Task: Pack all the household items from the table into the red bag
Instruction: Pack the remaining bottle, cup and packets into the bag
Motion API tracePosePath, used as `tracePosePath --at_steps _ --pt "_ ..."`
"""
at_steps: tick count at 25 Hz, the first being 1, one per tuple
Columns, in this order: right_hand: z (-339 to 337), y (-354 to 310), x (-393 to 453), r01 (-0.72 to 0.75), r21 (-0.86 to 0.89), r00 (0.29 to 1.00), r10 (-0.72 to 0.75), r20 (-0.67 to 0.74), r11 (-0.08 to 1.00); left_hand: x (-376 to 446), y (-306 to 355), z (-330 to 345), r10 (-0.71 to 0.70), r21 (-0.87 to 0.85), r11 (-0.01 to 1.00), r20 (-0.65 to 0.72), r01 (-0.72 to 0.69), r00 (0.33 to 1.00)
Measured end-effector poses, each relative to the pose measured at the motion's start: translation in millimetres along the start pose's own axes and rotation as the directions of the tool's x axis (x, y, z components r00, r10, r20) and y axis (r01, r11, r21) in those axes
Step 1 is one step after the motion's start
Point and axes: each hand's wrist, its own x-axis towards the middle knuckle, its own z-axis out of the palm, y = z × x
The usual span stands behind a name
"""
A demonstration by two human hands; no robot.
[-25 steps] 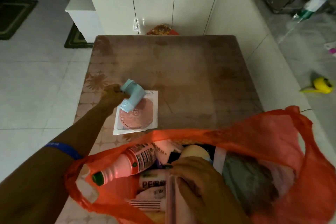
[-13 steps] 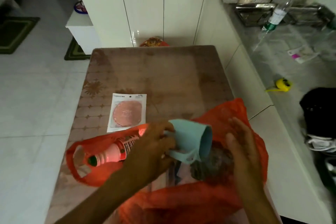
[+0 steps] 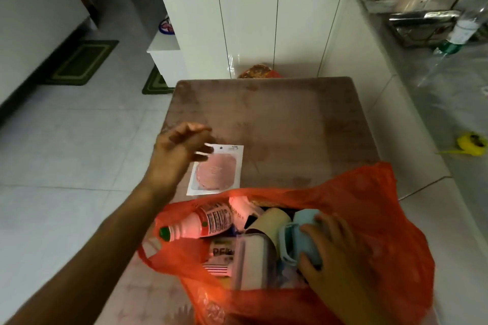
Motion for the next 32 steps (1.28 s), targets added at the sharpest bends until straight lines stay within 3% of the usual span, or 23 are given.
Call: tracePosePath --at_steps 1,3,5,6,7,9,12,15,17,21,23,26,28,29,30,32 --pt "1 -7 3 0.002 -0.021 0.999 -0.001 0.054 1.0 26 -17 -11 -0.054 0.022 0.998 -0.114 0.057 0.992" --pt "7 -9 9 -0.012 -0.029 0.992 0.016 0.124 1.0 62 -78 -22 -0.237 0.242 0.929 -0.194 0.28 0.952" --pt "8 -7 17 -0.037 -0.056 0.987 0.045 0.156 0.998 73 -153 -23 -0.51 0.523 0.658 -0.22 0.541 0.832" --pt "8 -8 19 -0.035 -0.071 0.986 0.046 0.163 0.997 73 -182 -21 -0.604 0.577 0.532 -0.255 0.62 0.755" --pt "7 -10 20 -0.023 -0.096 0.983 0.041 0.181 0.995 70 -204 -17 -0.647 0.581 0.476 -0.277 0.66 0.71" --pt "4 -15 21 0.01 -0.168 0.982 0.022 0.187 0.986 68 -231 -5 -0.623 0.542 0.518 -0.291 0.662 0.726" --pt "5 -19 16 0.019 -0.194 0.999 -0.01 0.048 0.981 72 -243 7 -0.584 0.334 0.65 -0.355 0.682 0.73" --pt "11 -18 15 0.027 -0.179 1.0 -0.028 -0.007 0.984 76 -247 2 -0.604 0.338 0.625 -0.363 0.704 0.71" --pt "15 -15 12 0.03 -0.149 0.999 -0.033 -0.019 0.988 75 -248 -1 -0.606 0.289 0.672 -0.313 0.681 0.731" --pt "19 -3 12 0.072 -0.026 0.989 -0.074 -0.13 0.997 75 -194 -2 -0.454 -0.024 0.889 -0.166 0.457 0.875" --pt "15 1 5 0.101 0.111 0.971 -0.073 -0.229 0.989 62 -139 -6 -0.337 -0.197 0.929 -0.107 0.313 0.935" --pt "1 4 -8 0.115 0.294 0.931 0.001 -0.366 0.949 11 -59 -8 -0.029 -0.112 0.993 -0.012 0.027 1.0" --pt "-17 6 -20 0.143 0.384 0.887 0.054 -0.458 0.912 -39 -17 -3 0.267 0.171 0.947 0.05 -0.272 0.962" --pt "-27 7 -28 0.169 0.409 0.854 0.074 -0.514 0.897 -63 -1 1 0.404 0.317 0.851 0.113 -0.418 0.908" --pt "-38 9 -35 0.198 0.422 0.814 0.091 -0.574 0.885 -84 8 6 0.488 0.409 0.743 0.211 -0.53 0.847" --pt "-53 17 -50 0.213 0.427 0.708 0.162 -0.688 0.879 -121 7 21 0.483 0.465 0.591 0.451 -0.659 0.751"
